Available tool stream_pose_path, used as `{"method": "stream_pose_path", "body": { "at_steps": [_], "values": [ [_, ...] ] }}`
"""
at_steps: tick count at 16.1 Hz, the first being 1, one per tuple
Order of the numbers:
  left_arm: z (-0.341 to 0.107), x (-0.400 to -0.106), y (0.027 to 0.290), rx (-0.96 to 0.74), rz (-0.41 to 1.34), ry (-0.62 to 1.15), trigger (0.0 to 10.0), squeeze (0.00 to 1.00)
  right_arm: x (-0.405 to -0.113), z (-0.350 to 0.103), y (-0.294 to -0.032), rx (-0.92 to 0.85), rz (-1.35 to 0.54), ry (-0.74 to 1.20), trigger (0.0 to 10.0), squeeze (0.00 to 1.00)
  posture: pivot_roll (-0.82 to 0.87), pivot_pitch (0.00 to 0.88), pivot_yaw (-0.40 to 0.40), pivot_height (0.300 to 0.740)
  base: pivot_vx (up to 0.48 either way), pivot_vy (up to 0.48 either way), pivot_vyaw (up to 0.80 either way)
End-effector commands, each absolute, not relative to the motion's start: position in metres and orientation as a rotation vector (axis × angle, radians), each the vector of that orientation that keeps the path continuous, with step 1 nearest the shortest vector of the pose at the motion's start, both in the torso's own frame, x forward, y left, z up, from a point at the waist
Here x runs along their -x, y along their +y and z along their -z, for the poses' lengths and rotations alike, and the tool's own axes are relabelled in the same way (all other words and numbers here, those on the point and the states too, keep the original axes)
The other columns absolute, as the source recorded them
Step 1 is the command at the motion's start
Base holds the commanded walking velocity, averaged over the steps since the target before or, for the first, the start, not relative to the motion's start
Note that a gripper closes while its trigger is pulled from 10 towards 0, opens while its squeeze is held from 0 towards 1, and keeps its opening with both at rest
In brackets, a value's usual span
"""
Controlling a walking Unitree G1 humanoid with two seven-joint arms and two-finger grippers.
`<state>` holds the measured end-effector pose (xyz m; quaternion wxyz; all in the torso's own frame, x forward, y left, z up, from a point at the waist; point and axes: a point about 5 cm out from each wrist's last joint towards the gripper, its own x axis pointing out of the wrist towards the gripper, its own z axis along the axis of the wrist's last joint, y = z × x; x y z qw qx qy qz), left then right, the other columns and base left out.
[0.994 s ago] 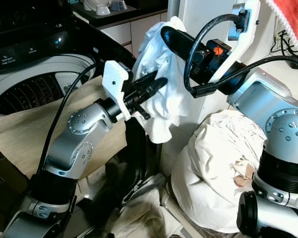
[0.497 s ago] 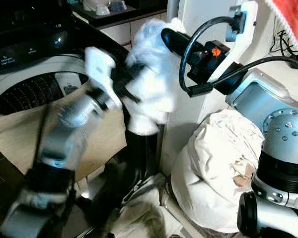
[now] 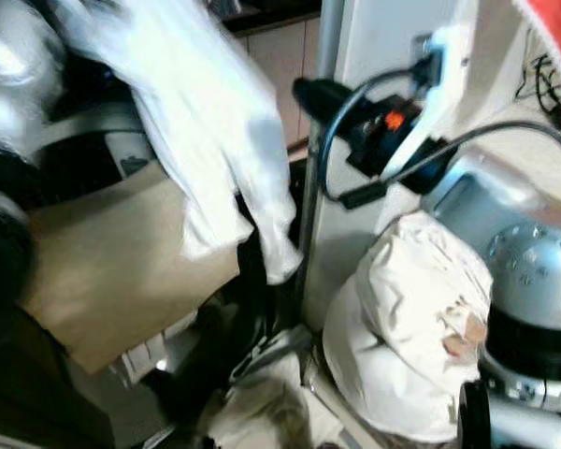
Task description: Clothes washing
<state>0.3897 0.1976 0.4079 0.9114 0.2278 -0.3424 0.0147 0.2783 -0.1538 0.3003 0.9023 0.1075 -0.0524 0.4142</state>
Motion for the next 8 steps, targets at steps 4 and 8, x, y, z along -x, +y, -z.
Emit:
{"method": "stream_pose_path", "body": {
  "at_steps": [4, 8],
  "values": [
    [-0.454, -0.370, 0.195, -0.828, -0.344, -0.999, 0.0, 0.00, -0.279, -0.300, -0.150, -0.193, -0.801, -0.133, 10.0, 0.00, -0.09, 0.000, 0.051, 0.740, 0.000, 0.000, 0.00],
    [-0.332, -0.423, 0.206, -0.888, -0.019, -0.109, 4.4, 0.00, -0.273, -0.282, -0.138, -0.105, -0.830, -0.062, 10.0, 0.00, -0.09, 0.000, 0.057, 0.740, 0.000, 0.000, 0.00]
  ]
}}
